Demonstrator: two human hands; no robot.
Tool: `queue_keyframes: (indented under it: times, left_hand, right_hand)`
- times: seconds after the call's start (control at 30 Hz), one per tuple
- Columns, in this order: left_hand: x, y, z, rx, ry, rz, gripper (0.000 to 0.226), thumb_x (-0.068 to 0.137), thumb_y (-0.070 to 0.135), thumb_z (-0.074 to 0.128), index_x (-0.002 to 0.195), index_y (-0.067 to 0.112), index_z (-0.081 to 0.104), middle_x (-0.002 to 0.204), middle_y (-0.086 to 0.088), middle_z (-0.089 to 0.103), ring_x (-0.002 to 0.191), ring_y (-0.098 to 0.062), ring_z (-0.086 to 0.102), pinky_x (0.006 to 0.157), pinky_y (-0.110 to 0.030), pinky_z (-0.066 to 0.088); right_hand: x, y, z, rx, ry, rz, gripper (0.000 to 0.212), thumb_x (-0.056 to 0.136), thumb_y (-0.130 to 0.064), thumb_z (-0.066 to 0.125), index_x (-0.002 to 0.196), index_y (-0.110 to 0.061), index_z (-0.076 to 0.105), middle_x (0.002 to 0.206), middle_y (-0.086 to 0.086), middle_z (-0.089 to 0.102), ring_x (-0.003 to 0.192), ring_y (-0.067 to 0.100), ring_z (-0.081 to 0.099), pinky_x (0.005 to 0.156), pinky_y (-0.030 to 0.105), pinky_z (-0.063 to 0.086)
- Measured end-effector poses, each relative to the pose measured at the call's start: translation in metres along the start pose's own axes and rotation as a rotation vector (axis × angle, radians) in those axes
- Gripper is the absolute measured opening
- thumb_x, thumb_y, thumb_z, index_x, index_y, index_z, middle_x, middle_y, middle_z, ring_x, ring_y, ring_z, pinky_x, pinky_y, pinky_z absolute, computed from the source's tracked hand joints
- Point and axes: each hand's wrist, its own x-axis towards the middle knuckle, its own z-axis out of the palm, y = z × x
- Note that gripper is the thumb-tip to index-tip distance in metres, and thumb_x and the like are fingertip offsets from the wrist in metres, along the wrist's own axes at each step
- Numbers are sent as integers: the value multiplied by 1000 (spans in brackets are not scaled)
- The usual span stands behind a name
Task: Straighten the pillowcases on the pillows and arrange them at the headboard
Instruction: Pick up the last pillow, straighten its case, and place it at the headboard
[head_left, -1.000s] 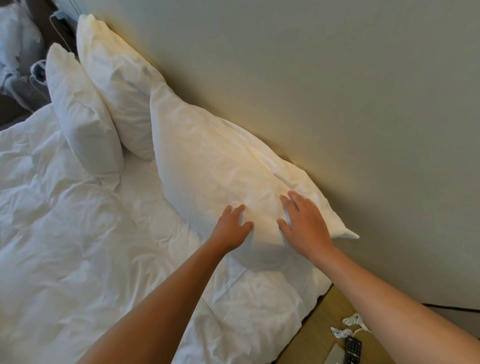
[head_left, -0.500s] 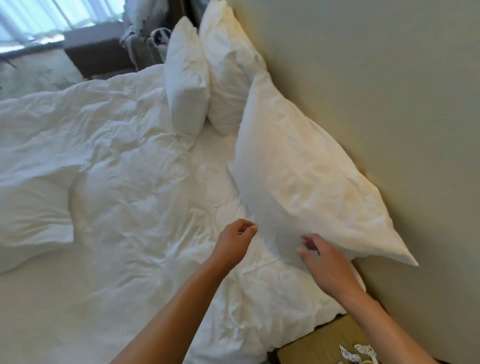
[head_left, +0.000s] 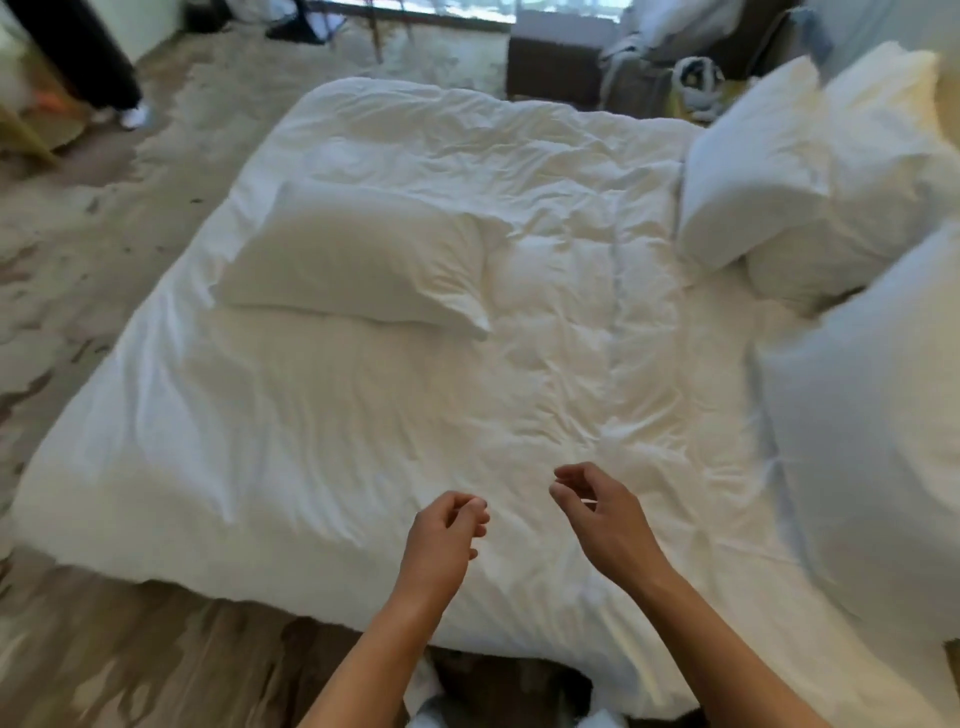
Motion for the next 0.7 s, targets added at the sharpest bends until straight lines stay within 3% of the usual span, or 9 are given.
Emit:
queue_keyframes:
  times: [0.13,0.3,0.43,0.7]
  left_hand:
    - [-9,-29,-85,-95,129,-115,18,102,36,57,99,28,73,93,11,77,90,-3,72,79,-28,61]
    - [3,-24,-131,-174,166,-122,19,101,35,57,97,25,74,91,10,77,85,-2,73,78,-29,61]
    - [24,-3,-140,-199,155,-90,19,101,34,57,97,24,74,90,11,77,84,-1,73,78,-28,61]
    - [100,74,-136,-174,123,-9,20,101,27,57,96,17,74,91,0,78,87,-13,75,82,-37,63]
  right_hand:
    - [12,-77,70,-15,-66,-107,22,101,-37,66,120,-27,71,109,-18,71,101,-2,68,90,26,57]
    - [27,-125,105,-75,-104,-182,22,101,-39,65,120,-27,70,112,-18,72,101,-4,66,89,27,55]
    - [38,-124,111,-100,-102,-159,18,102,-39,64,117,-30,70,108,-19,72,98,-6,66,86,23,55]
    - [86,-71,103,-57,-78,-11,6,99,-31,69,97,-36,71,94,-21,75,93,-12,65,74,15,48]
